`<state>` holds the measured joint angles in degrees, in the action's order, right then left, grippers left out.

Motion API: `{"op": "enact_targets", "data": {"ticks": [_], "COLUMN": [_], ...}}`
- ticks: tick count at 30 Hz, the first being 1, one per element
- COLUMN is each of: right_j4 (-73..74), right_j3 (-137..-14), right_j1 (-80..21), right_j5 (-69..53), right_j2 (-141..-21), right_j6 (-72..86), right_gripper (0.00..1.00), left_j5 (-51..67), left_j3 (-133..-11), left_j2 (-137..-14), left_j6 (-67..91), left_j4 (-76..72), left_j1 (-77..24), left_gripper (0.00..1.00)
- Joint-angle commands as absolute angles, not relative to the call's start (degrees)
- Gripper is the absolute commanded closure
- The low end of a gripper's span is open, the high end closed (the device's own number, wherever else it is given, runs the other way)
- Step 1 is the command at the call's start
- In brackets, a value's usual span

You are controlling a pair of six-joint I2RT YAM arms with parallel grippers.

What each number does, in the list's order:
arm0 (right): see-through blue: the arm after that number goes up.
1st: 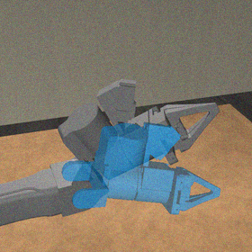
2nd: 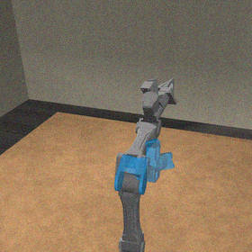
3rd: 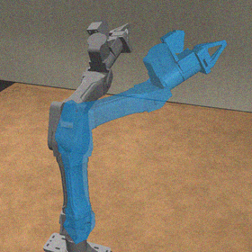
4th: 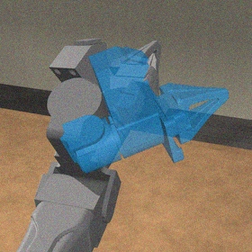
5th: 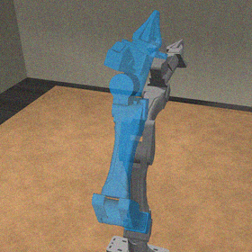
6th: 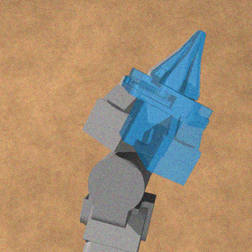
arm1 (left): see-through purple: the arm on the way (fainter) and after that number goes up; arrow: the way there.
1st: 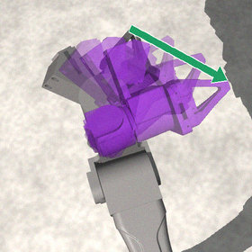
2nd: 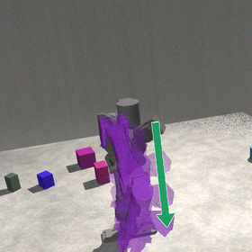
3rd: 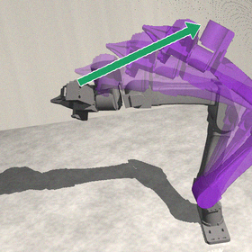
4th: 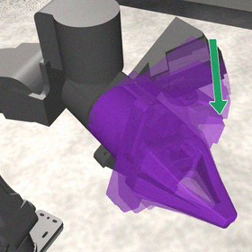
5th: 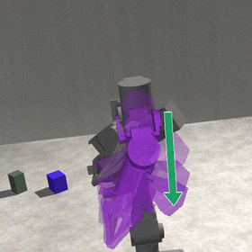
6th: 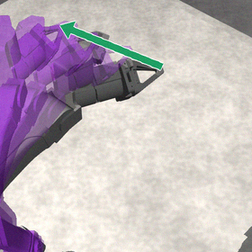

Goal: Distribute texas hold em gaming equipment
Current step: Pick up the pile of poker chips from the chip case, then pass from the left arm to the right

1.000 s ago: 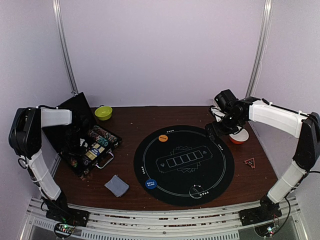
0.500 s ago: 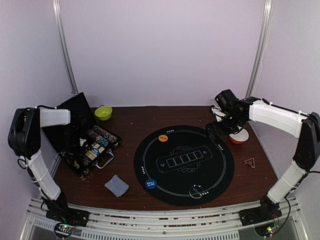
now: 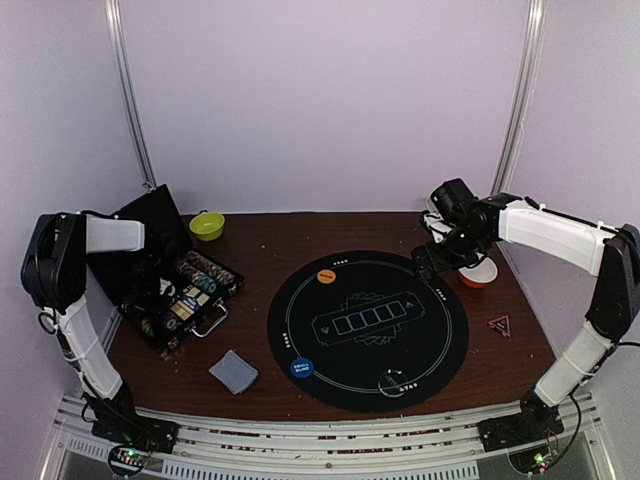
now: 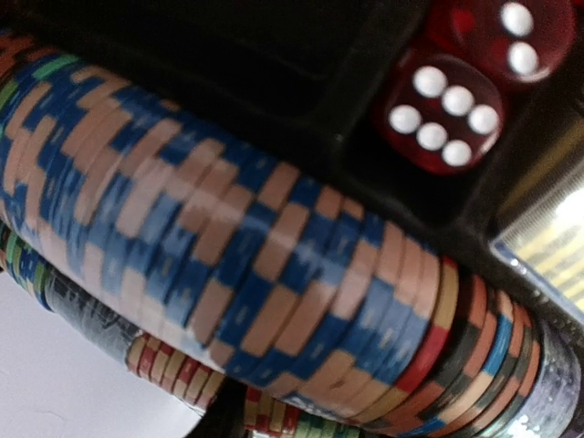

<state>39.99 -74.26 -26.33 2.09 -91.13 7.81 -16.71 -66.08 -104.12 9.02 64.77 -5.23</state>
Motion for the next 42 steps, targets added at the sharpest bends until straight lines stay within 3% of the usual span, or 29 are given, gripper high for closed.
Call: {"op": "enact_targets", "data": {"ticks": [1,4,17,25,29,36,42], "right_j4": [40.93,40.95,41.48,39.99,38.52,33.74,30.28], "right_j3": [-74.35,-74.43,-76.21,-78.15,-79.12,-80.41,-79.76], "right_j1": [-25.84,-25.77,-25.75,-27.15,-30.73,-42.08,-48.71], "right_j5": [2.12,2.07,2.27,-2.71,-3.39,-1.82,-3.32], "right_j2": [-90.04,-90.33,-88.85,-86.42,-85.34,-85.08,-88.61], "right_j6": [7.56,7.55,6.46,4.78,4.03,2.82,4.87], "right_gripper": [0.00,0.00,0.00,0.00,0.01,0.02,0.04], "left_j5": [-13.55,-10.83,-12.33,-0.95,7.03,25.56,30.25], "left_j3": [-66.98,-67.29,-84.09,-93.87,-92.05,-76.21,-65.47], "left_j2": [-105.06,-103.47,-94.05,-88.02,-87.65,-88.65,-94.29], "left_j6": [8.47,8.64,12.70,15.66,19.46,30.33,34.18], "left_j4": [50.78,51.66,63.96,62.74,56.81,31.20,19.25], "left_j1": [-5.46,-5.47,-5.96,-13.34,-21.83,-31.64,-36.21], "left_gripper": [0.76,0.99,1.00,1.00,1.00,1.00,1.00]}}
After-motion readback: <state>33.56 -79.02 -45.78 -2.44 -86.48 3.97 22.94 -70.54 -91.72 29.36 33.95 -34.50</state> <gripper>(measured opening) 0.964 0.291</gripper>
